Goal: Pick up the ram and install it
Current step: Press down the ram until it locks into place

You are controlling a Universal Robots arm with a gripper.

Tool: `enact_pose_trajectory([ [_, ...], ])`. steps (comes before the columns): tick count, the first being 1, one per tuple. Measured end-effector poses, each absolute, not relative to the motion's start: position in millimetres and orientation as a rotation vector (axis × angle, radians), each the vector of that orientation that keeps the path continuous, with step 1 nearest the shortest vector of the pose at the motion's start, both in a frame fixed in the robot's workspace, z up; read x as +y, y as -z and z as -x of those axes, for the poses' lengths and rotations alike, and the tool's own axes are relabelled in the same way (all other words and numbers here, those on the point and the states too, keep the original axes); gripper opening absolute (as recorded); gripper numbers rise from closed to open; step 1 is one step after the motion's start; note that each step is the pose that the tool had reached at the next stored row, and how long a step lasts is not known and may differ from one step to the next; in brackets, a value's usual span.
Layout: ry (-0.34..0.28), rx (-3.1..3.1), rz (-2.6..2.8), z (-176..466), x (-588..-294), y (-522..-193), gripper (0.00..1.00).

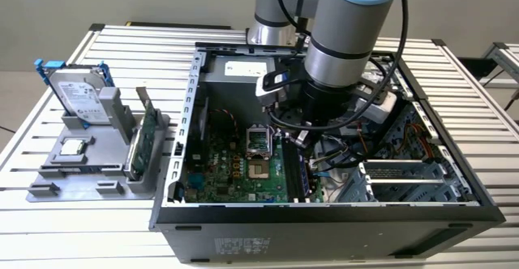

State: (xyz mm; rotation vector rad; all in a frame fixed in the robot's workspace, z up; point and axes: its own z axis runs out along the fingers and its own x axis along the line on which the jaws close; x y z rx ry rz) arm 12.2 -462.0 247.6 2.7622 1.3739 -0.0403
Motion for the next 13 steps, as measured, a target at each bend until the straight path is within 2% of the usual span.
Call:
enact_pose_trajectory([
  [13, 0.056, 1.563, -2.665, -12.3, -462.0, -247.5, 0.00],
])
